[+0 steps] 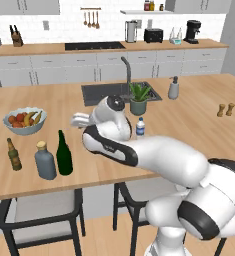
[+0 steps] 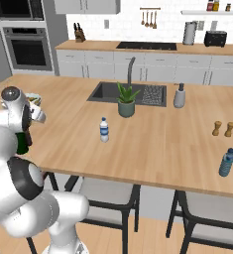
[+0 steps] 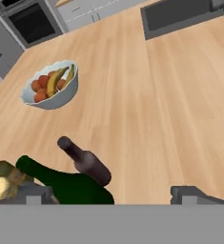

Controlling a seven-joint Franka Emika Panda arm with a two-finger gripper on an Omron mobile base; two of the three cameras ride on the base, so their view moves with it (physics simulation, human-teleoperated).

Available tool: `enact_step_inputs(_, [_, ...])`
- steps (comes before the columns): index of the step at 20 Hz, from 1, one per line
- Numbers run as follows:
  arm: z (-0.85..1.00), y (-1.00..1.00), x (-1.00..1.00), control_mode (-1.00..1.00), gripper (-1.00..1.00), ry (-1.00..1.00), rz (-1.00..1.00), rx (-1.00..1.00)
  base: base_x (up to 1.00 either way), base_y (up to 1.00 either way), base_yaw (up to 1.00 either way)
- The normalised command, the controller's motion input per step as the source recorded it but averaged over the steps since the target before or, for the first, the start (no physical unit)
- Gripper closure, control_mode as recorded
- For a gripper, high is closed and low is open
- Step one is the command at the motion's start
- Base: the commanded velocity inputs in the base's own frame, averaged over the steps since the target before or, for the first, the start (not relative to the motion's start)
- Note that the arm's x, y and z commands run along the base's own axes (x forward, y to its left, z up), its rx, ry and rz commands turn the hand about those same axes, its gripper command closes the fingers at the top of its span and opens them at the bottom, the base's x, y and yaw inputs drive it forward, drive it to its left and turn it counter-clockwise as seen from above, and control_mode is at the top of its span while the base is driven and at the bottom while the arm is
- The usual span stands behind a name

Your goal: Move the plastic bottles in the middle to the plastics group, and the glass bottles in the middle to the glass group.

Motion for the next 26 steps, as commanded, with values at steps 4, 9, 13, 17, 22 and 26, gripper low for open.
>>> enact_step_inputs(4, [0.01,-1.0,-0.09,-1.0,-1.0,0.08,0.0,0.01,0.0,0.0,0.0])
enact_step_inputs(9, [0.03,-0.99,-0.06,-1.0,-1.0,0.15,0.0,0.0,0.0,0.0,0.0])
enact_step_inputs(13, [0.07,-0.97,-0.03,-1.0,-1.0,0.23,0.0,-0.02,0.0,0.0,0.0])
enact_step_inputs(17, [0.05,-0.81,0.0,-1.0,-1.0,0.35,-0.02,-0.1,0.0,0.0,0.0])
enact_step_inputs(22, [0.0,-0.55,0.03,-1.0,-1.0,0.25,-0.01,-0.2,0.0,0.0,0.0])
enact_step_inputs(26, [0.0,-0.45,0.18,-1.0,-1.0,-0.02,0.0,-0.19,0.0,0.0,0.0])
